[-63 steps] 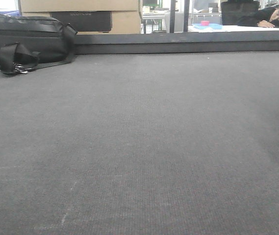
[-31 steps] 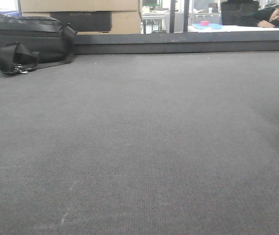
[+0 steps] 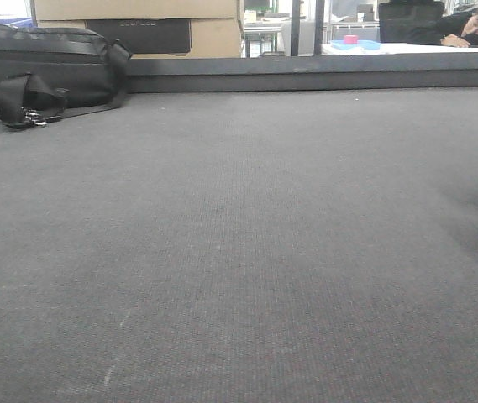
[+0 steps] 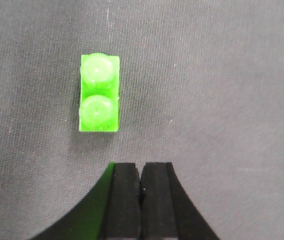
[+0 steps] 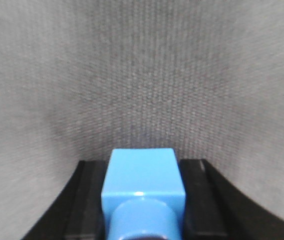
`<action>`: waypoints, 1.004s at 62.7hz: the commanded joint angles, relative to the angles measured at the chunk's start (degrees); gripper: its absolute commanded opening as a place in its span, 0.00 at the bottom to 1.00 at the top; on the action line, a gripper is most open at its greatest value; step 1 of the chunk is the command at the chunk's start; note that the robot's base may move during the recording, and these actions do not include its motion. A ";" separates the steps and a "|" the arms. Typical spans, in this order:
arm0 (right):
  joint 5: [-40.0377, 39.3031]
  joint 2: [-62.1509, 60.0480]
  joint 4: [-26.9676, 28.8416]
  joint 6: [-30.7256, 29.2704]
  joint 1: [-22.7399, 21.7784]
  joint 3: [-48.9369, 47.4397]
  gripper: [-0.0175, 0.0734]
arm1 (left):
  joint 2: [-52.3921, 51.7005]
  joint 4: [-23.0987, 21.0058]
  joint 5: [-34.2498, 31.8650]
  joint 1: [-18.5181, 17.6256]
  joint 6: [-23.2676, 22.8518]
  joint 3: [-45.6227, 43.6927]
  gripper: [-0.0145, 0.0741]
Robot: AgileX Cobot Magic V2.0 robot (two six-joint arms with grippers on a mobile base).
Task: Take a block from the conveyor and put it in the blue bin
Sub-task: 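Close left gripper on green brick and right gripper on blue brick, then lift both held bricks up off the conveyor surface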
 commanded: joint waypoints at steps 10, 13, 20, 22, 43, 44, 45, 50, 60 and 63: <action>1.19 -7.11 -0.25 0.00 -0.22 -0.40 0.01 | 4.97 1.70 8.24 -0.23 -0.75 -8.01 0.04; 1.46 -7.89 0.17 0.00 -0.22 -0.40 0.01 | 6.76 2.30 8.48 -0.23 0.52 -9.85 0.04; 1.44 -9.04 1.41 0.00 -0.22 -0.40 0.01 | 11.76 3.52 8.48 -0.23 3.60 -12.95 0.04; 1.44 -9.03 1.86 0.00 -0.22 -0.40 0.01 | 12.97 4.14 8.48 -0.23 3.60 -13.54 0.04; 0.85 -9.03 3.83 0.00 -0.22 -0.40 0.01 | 23.12 6.74 5.87 -0.23 3.60 -13.74 0.31; 0.85 -9.03 3.83 0.00 -0.22 -0.40 0.01 | 23.25 6.74 5.63 -0.23 3.60 -13.74 0.34; 0.85 -9.03 3.83 0.00 -0.22 -0.40 0.01 | 23.53 6.74 5.44 -0.23 3.60 -13.74 0.37; 0.70 -9.03 3.83 0.00 -0.22 -0.40 0.01 | 24.04 6.74 5.08 -0.23 3.12 -13.60 0.52; 0.70 -9.03 3.83 0.00 -0.22 -0.40 0.01 | 24.04 6.74 2.83 -0.23 -0.15 -10.67 0.66; 0.60 -9.03 3.83 0.00 -0.22 -0.40 0.01 | 24.04 6.74 0.09 -0.23 -0.15 -8.71 0.66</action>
